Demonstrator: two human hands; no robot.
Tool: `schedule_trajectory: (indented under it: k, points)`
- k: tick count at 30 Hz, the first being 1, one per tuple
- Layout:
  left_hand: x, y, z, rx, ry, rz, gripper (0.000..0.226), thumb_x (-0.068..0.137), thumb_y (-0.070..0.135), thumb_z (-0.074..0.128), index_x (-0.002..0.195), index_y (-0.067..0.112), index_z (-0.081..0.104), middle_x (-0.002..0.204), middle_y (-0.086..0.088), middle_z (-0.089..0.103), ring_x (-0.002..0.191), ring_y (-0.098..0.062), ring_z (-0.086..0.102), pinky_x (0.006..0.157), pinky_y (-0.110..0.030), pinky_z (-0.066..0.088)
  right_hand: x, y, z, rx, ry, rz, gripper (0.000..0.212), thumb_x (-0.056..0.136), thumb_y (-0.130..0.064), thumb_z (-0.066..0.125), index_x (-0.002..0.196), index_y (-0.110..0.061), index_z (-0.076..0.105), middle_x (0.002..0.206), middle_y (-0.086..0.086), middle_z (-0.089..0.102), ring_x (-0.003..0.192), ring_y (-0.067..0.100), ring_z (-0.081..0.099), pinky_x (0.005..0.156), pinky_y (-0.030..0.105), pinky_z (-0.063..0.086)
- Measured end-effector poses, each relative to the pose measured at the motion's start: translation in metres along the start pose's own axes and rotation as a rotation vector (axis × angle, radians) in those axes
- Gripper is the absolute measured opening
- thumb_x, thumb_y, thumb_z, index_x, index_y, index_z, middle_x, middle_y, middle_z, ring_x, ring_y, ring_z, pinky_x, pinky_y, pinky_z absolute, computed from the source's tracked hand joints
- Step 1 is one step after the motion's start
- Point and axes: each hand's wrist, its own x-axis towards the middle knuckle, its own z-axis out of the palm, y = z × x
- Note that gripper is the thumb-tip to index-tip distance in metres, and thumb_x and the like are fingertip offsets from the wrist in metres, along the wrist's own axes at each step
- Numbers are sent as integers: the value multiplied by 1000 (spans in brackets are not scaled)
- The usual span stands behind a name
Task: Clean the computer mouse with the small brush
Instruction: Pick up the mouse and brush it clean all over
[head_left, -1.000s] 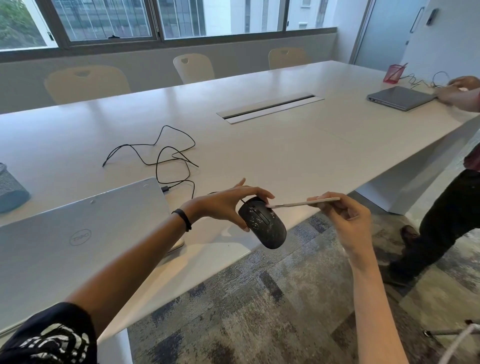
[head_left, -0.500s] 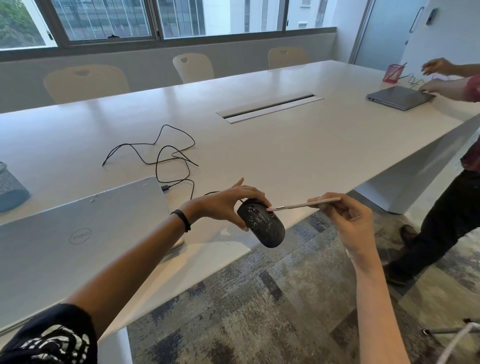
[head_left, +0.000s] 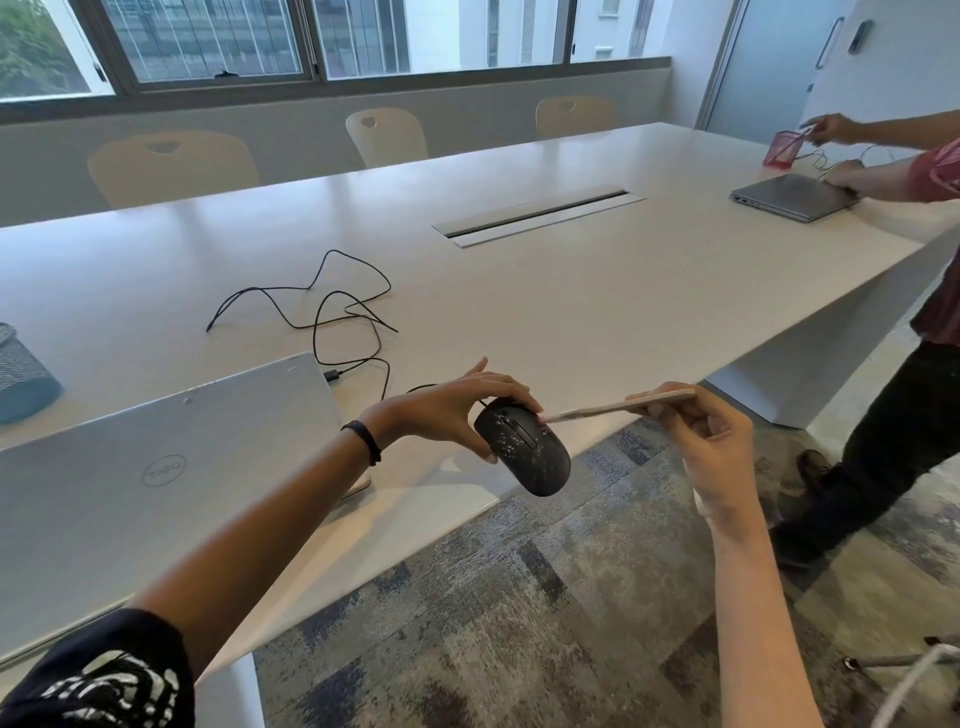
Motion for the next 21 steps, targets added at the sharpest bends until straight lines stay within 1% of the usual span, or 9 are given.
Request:
schedule_trajectory:
  k: [2, 3, 5, 7, 10, 12, 15, 16, 21]
  points:
    - [-1, 0, 0, -3, 4, 0, 62, 72, 23, 81, 127, 27, 52, 128, 4, 53, 132, -9, 38, 114, -39, -8, 2, 0, 0, 9, 14, 8, 10, 85, -21, 71, 96, -21, 73, 92, -4, 77, 93, 15, 72, 81, 20, 55]
    - [-1, 0, -1, -2, 6, -1, 62, 71, 23, 81, 127, 27, 52, 128, 4, 53, 132, -8, 37, 113, -39, -9, 3, 0, 1, 1, 11, 15, 13, 86, -15, 69, 95, -24, 73, 91, -6, 77, 92, 12, 72, 80, 19, 54]
    - [-2, 0, -2, 4, 8, -6, 62, 71, 24, 81, 127, 25, 52, 129, 4, 53, 132, -9, 37, 114, -40, -9, 4, 0, 2, -26, 0, 29, 32, 87, -1, 64, 94, -30, 74, 88, -12, 76, 88, 4, 71, 79, 16, 53]
    - [-3, 0, -2, 10, 6, -12, 62, 71, 24, 81, 127, 25, 52, 129, 2, 53, 133, -10, 36, 115, -42, -9, 4, 1, 1, -29, 6, 48, 42, 87, 6, 61, 93, -33, 75, 86, -13, 76, 87, 2, 70, 81, 17, 54]
    - [-4, 1, -3, 16, 0, -10, 62, 71, 23, 81, 127, 25, 52, 129, 2, 53, 134, -12, 36, 115, -44, -9, 2, 0, 0, -16, 26, 51, 44, 87, 9, 60, 91, -33, 75, 86, -12, 75, 88, 3, 69, 82, 20, 55]
    - [-4, 1, -4, 19, -6, -12, 63, 72, 24, 81, 127, 26, 52, 130, 2, 52, 136, -12, 33, 116, -46, -9, 1, -2, 1, -17, 28, 56, 41, 86, 7, 61, 91, -32, 75, 86, -12, 75, 87, 4, 69, 82, 20, 55]
    - [-6, 1, -3, 18, -14, -13, 63, 72, 24, 80, 127, 26, 51, 131, 4, 52, 137, -10, 31, 116, -47, -10, -3, -7, 2, -13, 21, 48, 23, 82, -11, 66, 90, -30, 74, 86, -11, 75, 87, 6, 69, 84, 22, 55]
    - [-6, 0, -3, 16, -15, -14, 63, 72, 24, 80, 127, 26, 51, 131, 4, 52, 137, -9, 31, 116, -47, -10, -4, -8, 1, -13, 27, 49, 20, 81, -14, 67, 90, -30, 74, 86, -11, 75, 88, 6, 69, 83, 21, 55]
    - [-8, 1, 0, 8, -11, -10, 62, 72, 25, 80, 127, 28, 51, 130, 5, 52, 135, -5, 31, 116, -48, -10, -7, -10, -1, -32, 14, 54, 22, 81, -12, 66, 91, -30, 74, 87, -11, 75, 88, 6, 69, 85, 23, 55]
